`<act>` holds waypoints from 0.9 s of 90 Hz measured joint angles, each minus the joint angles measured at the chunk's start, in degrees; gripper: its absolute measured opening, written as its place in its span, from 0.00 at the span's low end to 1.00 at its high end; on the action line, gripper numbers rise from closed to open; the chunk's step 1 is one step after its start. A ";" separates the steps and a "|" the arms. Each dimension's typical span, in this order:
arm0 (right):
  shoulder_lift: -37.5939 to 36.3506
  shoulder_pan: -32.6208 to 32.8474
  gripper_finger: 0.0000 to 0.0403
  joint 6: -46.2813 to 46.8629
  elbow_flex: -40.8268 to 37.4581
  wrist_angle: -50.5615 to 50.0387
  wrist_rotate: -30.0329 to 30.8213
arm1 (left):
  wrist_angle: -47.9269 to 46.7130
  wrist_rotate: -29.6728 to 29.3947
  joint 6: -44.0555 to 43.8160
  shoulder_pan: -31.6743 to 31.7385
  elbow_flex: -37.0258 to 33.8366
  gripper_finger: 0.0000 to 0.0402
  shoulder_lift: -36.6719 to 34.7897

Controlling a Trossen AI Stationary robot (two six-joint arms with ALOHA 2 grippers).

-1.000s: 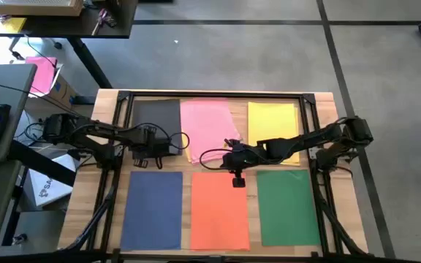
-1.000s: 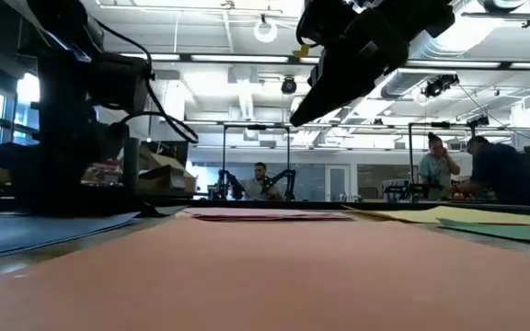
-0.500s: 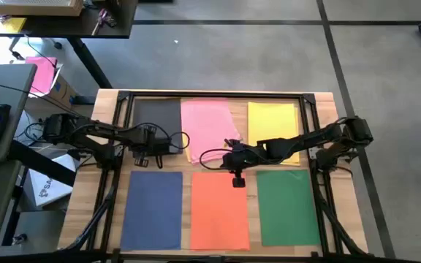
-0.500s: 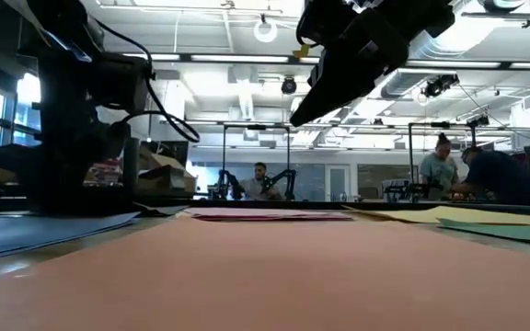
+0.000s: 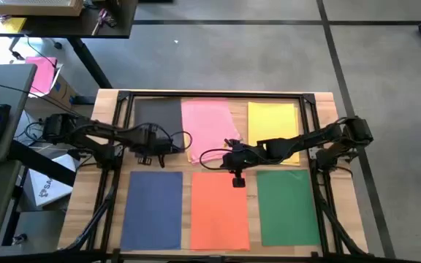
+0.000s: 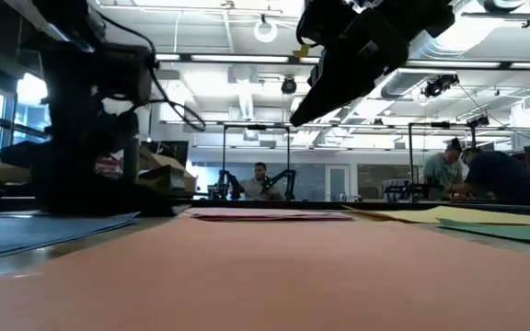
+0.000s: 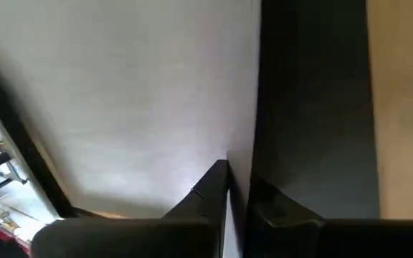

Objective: Organize paper
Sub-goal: Stack the black paper on top of the black paper

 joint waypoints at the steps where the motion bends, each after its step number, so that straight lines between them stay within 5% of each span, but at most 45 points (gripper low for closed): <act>1: 0.00 0.00 0.00 -0.03 0.00 0.07 0.00 | -0.02 0.03 -0.18 0.01 0.30 0.00 0.00; 81: 0.00 -0.15 0.00 -0.56 0.00 1.44 0.00 | -2.95 3.65 -3.05 3.11 2.55 0.00 -0.02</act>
